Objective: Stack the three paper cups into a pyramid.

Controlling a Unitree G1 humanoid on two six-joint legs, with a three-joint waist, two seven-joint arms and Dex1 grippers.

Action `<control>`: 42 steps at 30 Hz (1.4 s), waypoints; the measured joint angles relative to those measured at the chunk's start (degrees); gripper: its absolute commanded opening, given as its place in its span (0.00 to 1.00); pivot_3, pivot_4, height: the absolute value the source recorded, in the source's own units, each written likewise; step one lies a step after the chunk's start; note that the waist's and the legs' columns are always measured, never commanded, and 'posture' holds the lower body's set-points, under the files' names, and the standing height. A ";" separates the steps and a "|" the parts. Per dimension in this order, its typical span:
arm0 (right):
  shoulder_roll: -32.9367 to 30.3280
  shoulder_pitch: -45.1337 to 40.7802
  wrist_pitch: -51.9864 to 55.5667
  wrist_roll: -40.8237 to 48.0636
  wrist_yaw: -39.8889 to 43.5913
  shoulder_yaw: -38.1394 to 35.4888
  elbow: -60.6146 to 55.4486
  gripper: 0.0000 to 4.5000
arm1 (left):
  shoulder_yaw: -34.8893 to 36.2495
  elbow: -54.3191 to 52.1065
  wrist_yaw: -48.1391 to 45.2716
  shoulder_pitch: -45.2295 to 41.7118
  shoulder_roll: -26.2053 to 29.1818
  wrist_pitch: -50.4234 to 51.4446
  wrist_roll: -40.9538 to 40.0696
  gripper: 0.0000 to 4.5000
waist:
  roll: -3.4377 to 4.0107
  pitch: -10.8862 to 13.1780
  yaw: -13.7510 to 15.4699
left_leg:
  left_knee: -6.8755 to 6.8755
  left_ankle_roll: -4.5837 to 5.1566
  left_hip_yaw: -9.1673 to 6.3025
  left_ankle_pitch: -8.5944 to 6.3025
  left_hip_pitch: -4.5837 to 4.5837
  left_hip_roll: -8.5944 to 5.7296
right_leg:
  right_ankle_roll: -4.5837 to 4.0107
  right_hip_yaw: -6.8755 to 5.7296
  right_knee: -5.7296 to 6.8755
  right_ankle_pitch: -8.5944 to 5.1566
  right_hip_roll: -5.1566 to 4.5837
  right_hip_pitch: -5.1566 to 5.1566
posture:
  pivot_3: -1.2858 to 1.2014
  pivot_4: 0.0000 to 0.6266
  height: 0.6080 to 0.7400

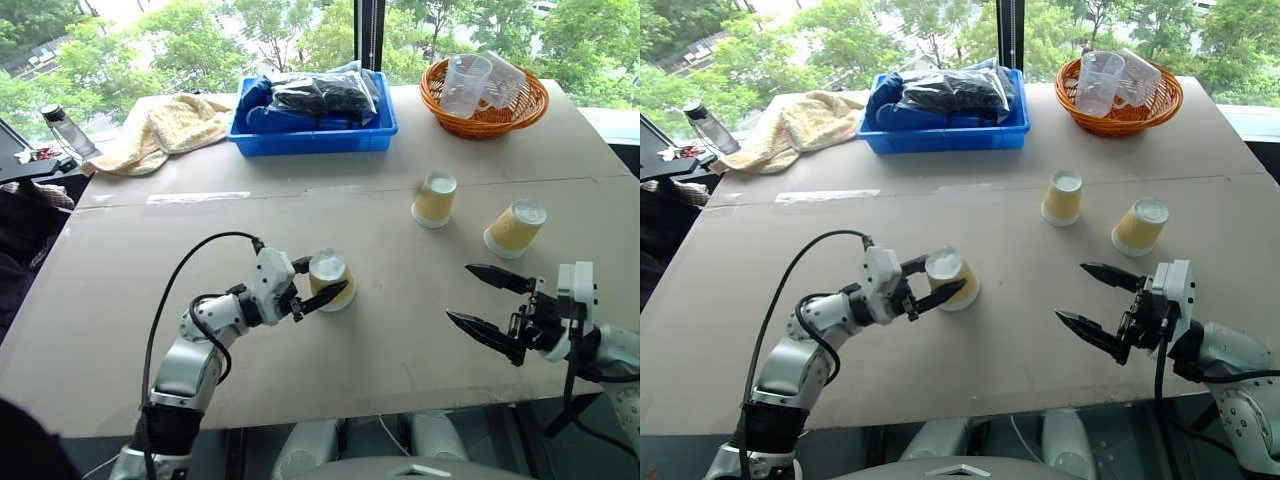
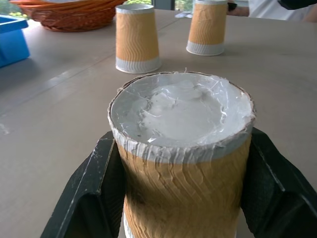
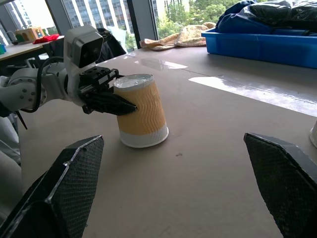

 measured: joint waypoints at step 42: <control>12.34 -24.82 -8.37 -19.65 -30.68 -6.21 34.17 1.00 | 9.75 -12.77 -8.43 -22.82 24.99 35.79 -26.70 1.00 | 0.20 0.15 -1.55 | 0.04 -0.01 0.09 0.01 -0.05 -0.01 | 0.00 -0.01 0.10 0.00 0.05 -0.15 | 0.52 0.24 1.00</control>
